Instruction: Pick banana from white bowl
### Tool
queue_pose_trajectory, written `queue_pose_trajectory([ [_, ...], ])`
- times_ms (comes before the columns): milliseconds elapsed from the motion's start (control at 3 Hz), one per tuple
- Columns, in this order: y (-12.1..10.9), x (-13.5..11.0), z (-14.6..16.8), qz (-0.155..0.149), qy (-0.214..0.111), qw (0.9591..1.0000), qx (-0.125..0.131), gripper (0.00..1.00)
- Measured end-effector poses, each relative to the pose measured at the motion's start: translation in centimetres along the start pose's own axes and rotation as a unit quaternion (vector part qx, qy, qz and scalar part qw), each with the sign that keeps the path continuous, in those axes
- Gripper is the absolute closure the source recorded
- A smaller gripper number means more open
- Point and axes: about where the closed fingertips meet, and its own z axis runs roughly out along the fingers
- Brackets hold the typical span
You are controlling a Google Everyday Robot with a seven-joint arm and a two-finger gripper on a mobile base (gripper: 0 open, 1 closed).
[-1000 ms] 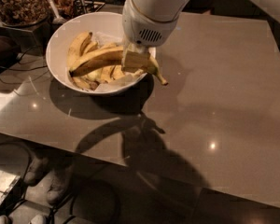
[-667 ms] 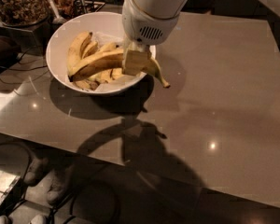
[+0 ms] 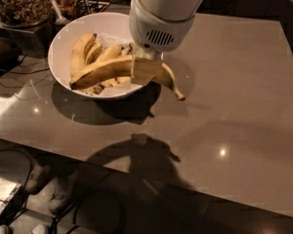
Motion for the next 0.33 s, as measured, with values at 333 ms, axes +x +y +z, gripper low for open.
queue_pose_trajectory([
  [333, 0.0, 0.0, 0.0, 0.0, 0.0, 1.0, 0.0, 1.0],
])
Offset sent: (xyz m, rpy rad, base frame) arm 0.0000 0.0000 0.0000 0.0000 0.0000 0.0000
